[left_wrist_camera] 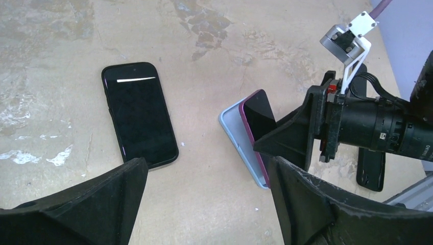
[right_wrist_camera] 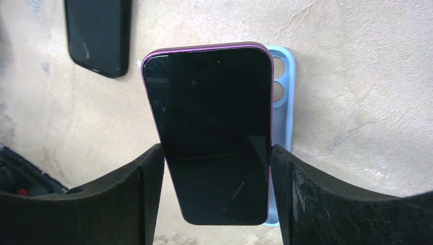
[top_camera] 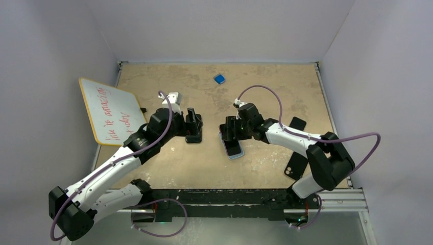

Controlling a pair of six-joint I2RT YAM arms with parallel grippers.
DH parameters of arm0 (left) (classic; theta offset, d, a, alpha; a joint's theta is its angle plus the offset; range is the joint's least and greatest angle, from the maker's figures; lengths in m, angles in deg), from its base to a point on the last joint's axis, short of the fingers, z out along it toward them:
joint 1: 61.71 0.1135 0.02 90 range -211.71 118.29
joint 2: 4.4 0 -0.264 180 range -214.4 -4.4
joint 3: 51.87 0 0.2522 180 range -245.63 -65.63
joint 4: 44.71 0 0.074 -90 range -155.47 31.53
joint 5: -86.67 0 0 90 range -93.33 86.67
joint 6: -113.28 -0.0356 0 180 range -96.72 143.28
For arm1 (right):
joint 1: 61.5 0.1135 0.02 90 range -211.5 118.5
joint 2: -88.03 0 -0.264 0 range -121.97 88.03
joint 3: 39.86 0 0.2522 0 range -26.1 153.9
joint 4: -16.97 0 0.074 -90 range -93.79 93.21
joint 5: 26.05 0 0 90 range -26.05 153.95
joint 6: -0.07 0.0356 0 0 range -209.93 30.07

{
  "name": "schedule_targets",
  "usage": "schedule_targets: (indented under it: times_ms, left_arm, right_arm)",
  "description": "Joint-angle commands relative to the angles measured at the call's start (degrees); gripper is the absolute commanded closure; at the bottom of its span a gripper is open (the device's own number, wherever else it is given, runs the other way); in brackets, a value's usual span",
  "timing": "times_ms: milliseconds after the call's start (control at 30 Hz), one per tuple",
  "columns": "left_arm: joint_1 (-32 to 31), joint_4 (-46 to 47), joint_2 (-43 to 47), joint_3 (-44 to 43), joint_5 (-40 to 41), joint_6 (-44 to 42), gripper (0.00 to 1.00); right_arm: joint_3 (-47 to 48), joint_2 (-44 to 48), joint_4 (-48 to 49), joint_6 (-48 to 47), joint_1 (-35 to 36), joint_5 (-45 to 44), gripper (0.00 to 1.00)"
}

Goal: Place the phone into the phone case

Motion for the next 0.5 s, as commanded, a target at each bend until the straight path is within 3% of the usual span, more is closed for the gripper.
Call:
schedule_targets:
  times_ms: [0, 467]
  left_arm:
    - [0.08, 2.31, -0.57, 1.28, -2.71, 0.85, 0.09]
    - [0.04, 8.20, -2.21, 5.63, -6.26, 4.28, 0.17]
  right_arm:
    - [4.13, -0.88, 1.75, -4.76, 0.97, -5.58, 0.61]
    - [1.01, -4.86, 2.33, -5.88, 4.98, -10.17, 0.56]
